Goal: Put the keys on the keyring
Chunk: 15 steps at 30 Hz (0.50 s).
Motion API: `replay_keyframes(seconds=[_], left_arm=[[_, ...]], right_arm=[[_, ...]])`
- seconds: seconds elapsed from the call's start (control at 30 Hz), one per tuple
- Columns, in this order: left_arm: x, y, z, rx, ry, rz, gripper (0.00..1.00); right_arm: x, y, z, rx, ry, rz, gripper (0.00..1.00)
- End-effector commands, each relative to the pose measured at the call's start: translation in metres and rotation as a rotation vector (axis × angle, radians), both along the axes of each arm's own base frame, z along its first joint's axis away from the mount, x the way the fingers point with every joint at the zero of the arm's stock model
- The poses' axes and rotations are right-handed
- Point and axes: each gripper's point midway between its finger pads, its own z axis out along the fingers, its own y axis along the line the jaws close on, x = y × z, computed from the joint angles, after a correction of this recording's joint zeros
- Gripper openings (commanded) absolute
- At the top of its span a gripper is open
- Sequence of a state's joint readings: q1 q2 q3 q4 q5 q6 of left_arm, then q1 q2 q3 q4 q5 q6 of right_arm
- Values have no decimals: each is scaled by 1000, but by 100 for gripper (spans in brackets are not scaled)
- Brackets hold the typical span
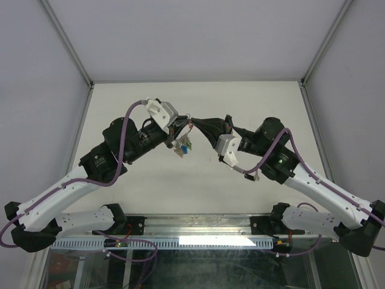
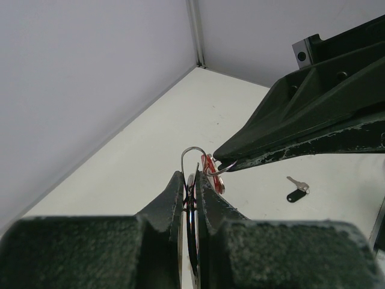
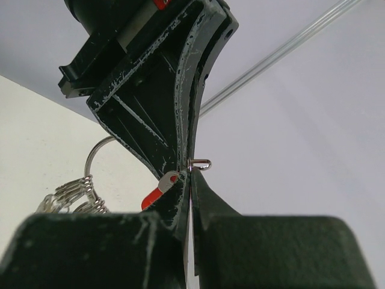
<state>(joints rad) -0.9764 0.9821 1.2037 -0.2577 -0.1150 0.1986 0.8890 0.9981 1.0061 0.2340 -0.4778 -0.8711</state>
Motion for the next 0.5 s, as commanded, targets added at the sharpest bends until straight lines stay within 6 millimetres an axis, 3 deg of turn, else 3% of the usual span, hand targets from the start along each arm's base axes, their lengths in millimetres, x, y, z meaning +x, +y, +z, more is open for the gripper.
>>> replay_keyframes(seconds=[0.0,0.47], left_arm=[[-5,3,40,-87,-68,0,0],[-5,2,37,-78,-66,-2,0]], right_arm=[[-2,-5,34,70,-58,-20,0],[6,-5,37,85,-46,-71,0]])
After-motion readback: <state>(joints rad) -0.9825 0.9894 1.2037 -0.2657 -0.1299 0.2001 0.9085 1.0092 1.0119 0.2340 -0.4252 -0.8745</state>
